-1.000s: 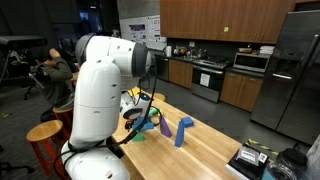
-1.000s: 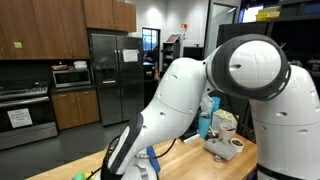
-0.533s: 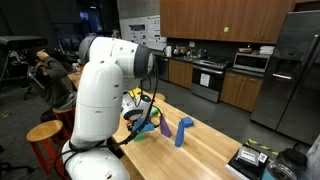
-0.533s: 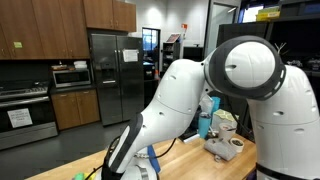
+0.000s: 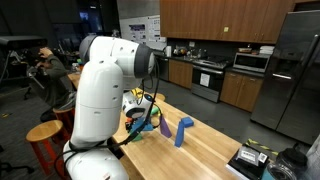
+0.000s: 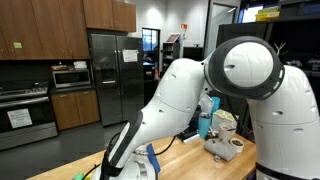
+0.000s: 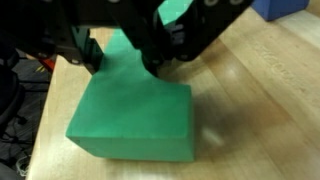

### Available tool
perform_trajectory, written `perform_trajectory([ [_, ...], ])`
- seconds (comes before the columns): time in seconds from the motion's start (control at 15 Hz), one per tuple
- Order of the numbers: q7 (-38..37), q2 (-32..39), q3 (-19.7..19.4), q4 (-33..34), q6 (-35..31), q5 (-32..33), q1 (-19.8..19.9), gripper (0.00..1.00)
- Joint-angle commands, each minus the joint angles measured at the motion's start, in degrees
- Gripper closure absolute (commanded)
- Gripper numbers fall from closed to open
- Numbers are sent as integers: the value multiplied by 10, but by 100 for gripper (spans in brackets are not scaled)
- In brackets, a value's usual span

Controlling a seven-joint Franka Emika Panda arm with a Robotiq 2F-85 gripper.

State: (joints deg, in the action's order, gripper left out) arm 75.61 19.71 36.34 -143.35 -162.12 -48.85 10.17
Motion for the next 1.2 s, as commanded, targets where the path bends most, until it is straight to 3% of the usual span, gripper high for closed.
perform_trajectory([
  [0.0,5,-24,18,9,138,-23,43,81],
  [0.07,6,-33,20,10,177,-28,52,81],
  [0.13,16,-51,-26,16,218,-54,11,81],
  [0.6,7,-89,-166,31,392,-87,-84,81],
  [1.13,14,-64,-246,60,572,-93,-114,81],
])
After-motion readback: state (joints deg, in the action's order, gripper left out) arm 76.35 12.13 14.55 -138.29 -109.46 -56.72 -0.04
